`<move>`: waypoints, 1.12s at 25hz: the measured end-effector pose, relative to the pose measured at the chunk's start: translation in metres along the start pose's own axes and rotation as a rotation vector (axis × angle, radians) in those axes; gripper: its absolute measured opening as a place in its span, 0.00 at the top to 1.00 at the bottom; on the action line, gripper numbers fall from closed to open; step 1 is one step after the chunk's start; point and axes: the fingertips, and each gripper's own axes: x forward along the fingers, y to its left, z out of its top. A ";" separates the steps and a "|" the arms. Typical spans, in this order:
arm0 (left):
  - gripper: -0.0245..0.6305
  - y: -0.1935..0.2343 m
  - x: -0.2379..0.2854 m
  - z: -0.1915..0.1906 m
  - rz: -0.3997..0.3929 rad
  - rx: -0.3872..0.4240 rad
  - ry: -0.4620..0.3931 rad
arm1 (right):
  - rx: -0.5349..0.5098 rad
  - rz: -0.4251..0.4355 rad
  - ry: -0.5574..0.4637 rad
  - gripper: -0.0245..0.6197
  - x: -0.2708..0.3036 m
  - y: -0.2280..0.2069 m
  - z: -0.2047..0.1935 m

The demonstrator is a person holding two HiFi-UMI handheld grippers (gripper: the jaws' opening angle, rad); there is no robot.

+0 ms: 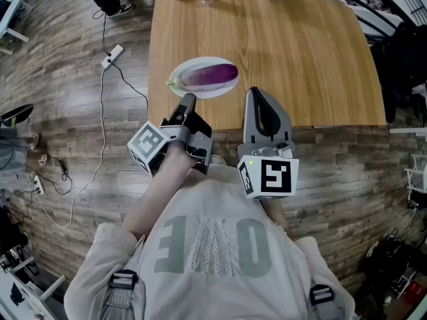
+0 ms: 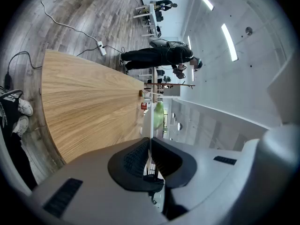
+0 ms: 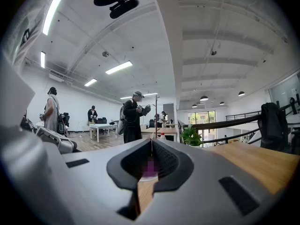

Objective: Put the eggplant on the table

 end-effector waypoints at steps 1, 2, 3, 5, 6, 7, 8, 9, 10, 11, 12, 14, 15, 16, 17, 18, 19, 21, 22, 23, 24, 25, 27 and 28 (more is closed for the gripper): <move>0.93 -0.001 0.000 0.000 -0.005 -0.001 0.003 | -0.001 0.000 0.001 0.93 0.000 0.001 0.000; 0.93 -0.001 -0.001 -0.001 -0.009 -0.001 0.007 | -0.003 0.000 0.001 0.93 0.000 0.002 0.000; 0.93 -0.002 -0.001 -0.001 -0.012 -0.002 0.011 | -0.004 0.000 0.002 0.93 0.000 0.003 0.000; 0.93 -0.002 -0.001 -0.003 -0.014 -0.004 0.022 | -0.008 -0.002 0.001 0.93 0.000 0.003 0.001; 0.93 -0.002 -0.001 -0.003 -0.013 -0.007 0.026 | -0.010 -0.004 0.001 0.93 0.000 0.003 0.001; 0.93 -0.002 0.000 -0.004 -0.012 -0.009 0.030 | -0.012 -0.005 0.000 0.93 0.001 0.003 0.001; 0.93 -0.002 0.000 -0.005 -0.010 -0.009 0.031 | -0.015 -0.006 -0.001 0.93 0.001 0.002 0.001; 0.93 -0.002 0.000 -0.005 -0.009 -0.007 0.032 | -0.016 -0.006 -0.002 0.93 0.001 0.001 0.001; 0.93 -0.003 0.000 -0.006 -0.009 -0.006 0.032 | -0.015 -0.005 -0.001 0.93 0.000 0.000 0.001; 0.93 -0.003 0.000 -0.007 -0.008 -0.005 0.033 | -0.009 -0.006 0.003 0.93 0.000 -0.001 0.001; 0.93 -0.003 0.000 -0.007 -0.008 -0.005 0.034 | 0.003 -0.010 0.011 0.93 0.000 -0.002 -0.001; 0.93 -0.001 0.000 -0.008 -0.008 -0.012 0.041 | 0.047 -0.027 0.031 0.93 0.001 -0.007 -0.005; 0.93 0.000 0.001 -0.008 -0.007 -0.015 0.046 | 0.070 -0.035 0.039 0.93 0.001 -0.009 -0.008; 0.93 0.001 0.001 -0.009 -0.005 -0.016 0.051 | 0.088 -0.044 0.045 0.93 0.000 -0.011 -0.010; 0.93 0.002 0.002 -0.010 -0.004 -0.015 0.057 | 0.098 -0.053 0.049 0.93 0.000 -0.014 -0.012; 0.93 0.002 0.003 -0.010 -0.004 -0.012 0.064 | 0.104 -0.062 0.052 0.93 0.000 -0.016 -0.013; 0.93 0.003 0.004 -0.011 -0.005 -0.008 0.071 | 0.108 -0.070 0.054 0.93 0.000 -0.018 -0.014; 0.93 0.003 0.006 -0.013 -0.007 0.008 0.087 | 0.119 -0.086 0.057 0.93 -0.001 -0.021 -0.017; 0.93 0.003 0.007 -0.014 -0.006 0.017 0.096 | 0.126 -0.094 0.063 0.93 -0.002 -0.023 -0.019; 0.93 0.005 0.009 -0.017 -0.005 0.026 0.106 | 0.134 -0.104 0.072 0.93 -0.003 -0.024 -0.022; 0.93 0.006 0.012 -0.019 -0.003 0.034 0.118 | 0.141 -0.116 0.083 0.93 -0.004 -0.027 -0.026; 0.93 0.007 0.016 -0.021 -0.001 0.042 0.130 | 0.151 -0.129 0.093 0.93 -0.003 -0.030 -0.030; 0.93 0.008 0.026 -0.025 0.006 0.061 0.155 | 0.172 -0.153 0.104 0.93 -0.002 -0.038 -0.035; 0.93 0.009 0.031 -0.027 0.009 0.071 0.163 | 0.180 -0.163 0.105 0.93 -0.002 -0.042 -0.037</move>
